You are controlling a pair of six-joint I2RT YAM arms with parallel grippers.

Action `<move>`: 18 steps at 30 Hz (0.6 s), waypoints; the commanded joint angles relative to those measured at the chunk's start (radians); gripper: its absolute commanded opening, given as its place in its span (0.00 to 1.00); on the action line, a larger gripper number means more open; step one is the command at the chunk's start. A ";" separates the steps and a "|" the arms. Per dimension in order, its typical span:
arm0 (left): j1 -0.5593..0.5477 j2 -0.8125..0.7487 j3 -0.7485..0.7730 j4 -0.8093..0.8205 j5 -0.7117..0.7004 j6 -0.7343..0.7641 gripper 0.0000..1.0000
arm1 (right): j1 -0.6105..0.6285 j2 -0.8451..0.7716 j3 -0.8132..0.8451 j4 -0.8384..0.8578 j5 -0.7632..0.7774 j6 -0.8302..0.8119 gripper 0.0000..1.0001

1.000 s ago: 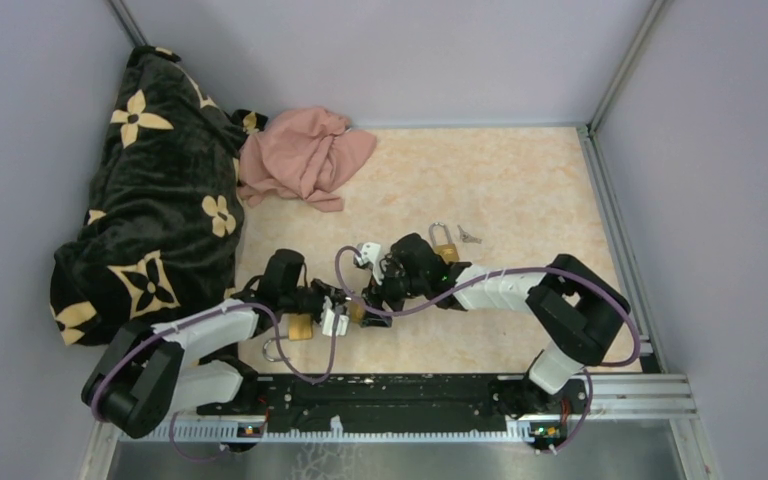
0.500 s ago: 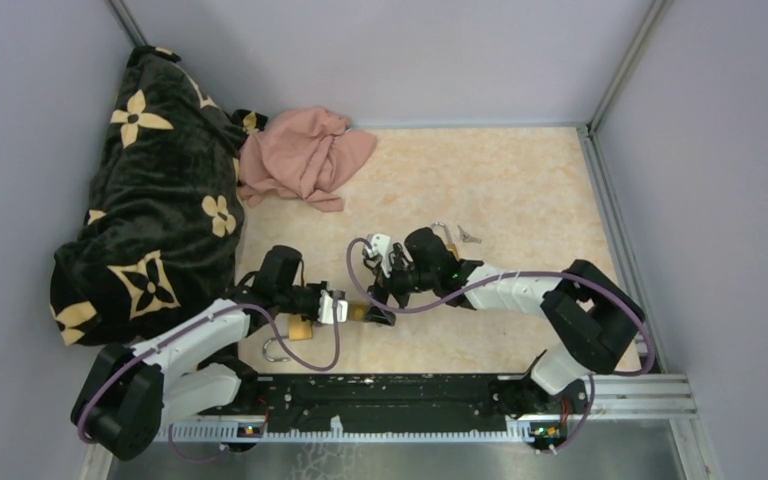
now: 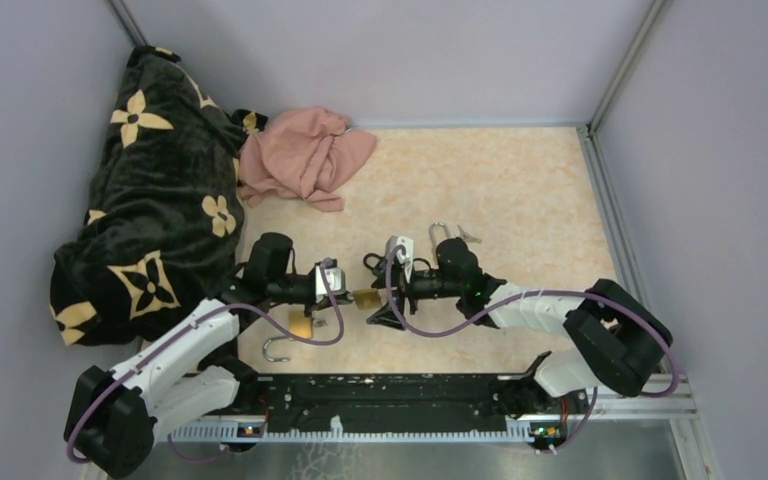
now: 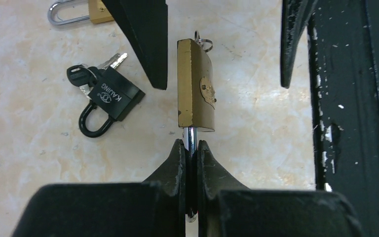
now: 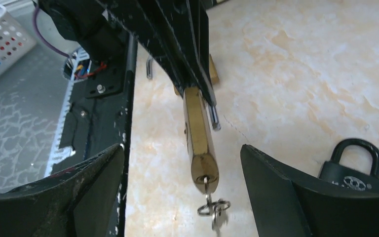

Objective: Lock with the key
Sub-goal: Lock the lock.

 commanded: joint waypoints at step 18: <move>-0.002 -0.030 0.064 0.088 0.155 -0.161 0.00 | -0.012 0.164 0.055 0.359 -0.135 0.228 0.44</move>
